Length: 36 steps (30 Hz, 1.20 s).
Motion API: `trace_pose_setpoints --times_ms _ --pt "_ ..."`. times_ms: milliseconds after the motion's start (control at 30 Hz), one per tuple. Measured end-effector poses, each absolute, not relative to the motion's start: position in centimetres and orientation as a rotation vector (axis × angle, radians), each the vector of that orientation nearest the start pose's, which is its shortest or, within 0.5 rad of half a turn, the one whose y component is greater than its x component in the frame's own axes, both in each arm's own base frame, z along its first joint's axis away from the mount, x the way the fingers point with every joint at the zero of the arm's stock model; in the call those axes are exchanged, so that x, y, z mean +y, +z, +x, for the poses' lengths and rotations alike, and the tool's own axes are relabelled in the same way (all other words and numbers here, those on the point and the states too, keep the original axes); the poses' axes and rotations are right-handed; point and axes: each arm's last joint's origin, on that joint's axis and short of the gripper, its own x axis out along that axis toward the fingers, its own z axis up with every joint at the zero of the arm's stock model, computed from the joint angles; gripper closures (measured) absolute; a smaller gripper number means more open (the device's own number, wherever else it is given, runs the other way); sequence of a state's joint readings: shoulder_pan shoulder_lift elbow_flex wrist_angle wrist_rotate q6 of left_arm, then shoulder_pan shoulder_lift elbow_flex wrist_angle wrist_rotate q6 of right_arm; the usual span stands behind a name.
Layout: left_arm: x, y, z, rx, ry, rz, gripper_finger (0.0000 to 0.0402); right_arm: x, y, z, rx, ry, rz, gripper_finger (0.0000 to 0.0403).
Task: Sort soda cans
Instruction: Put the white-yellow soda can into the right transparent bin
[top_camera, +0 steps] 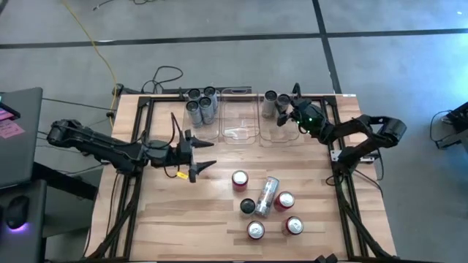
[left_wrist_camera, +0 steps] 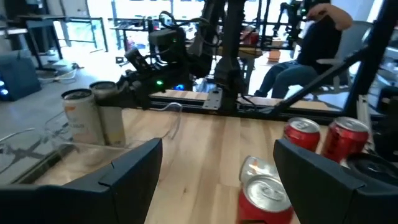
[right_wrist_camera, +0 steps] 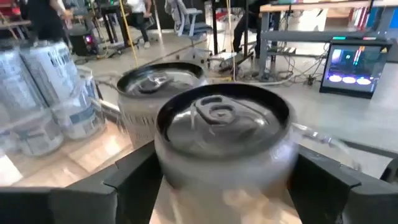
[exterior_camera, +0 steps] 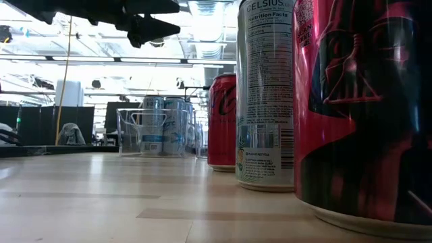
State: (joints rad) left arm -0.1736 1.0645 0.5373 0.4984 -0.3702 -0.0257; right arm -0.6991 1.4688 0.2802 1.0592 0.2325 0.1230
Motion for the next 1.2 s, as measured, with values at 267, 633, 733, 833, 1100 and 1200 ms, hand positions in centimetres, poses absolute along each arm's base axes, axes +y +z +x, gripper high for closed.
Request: trace_pose_setpoints --times_ms 267,633,733,833,1100,1200 --pt "-3.4 26.2 22.6 0.009 0.176 -0.036 0.0098 -15.5 14.9 17.4 0.082 -0.937 0.124 0.0074" --pt "-7.7 25.9 21.8 0.030 -0.087 -0.060 0.0098 -13.8 17.7 18.0 -0.054 -0.914 -0.002 0.0075" --pt "-8.9 25.4 21.9 0.041 -0.134 -0.016 0.0098 -12.9 19.1 18.1 -0.112 -0.879 -0.038 0.0075" --pt "-10.1 24.3 22.4 0.066 -0.174 0.096 0.0101 -11.6 20.4 18.2 -0.160 -0.830 -0.071 0.0075" --pt "-11.4 20.7 25.2 0.075 -0.166 0.067 0.0119 -7.0 22.8 18.3 -0.222 -0.626 -0.095 0.0075" --pt "-11.4 19.5 26.0 0.093 -0.152 0.052 0.0129 -5.2 23.3 18.1 -0.220 -0.515 -0.033 0.0075"
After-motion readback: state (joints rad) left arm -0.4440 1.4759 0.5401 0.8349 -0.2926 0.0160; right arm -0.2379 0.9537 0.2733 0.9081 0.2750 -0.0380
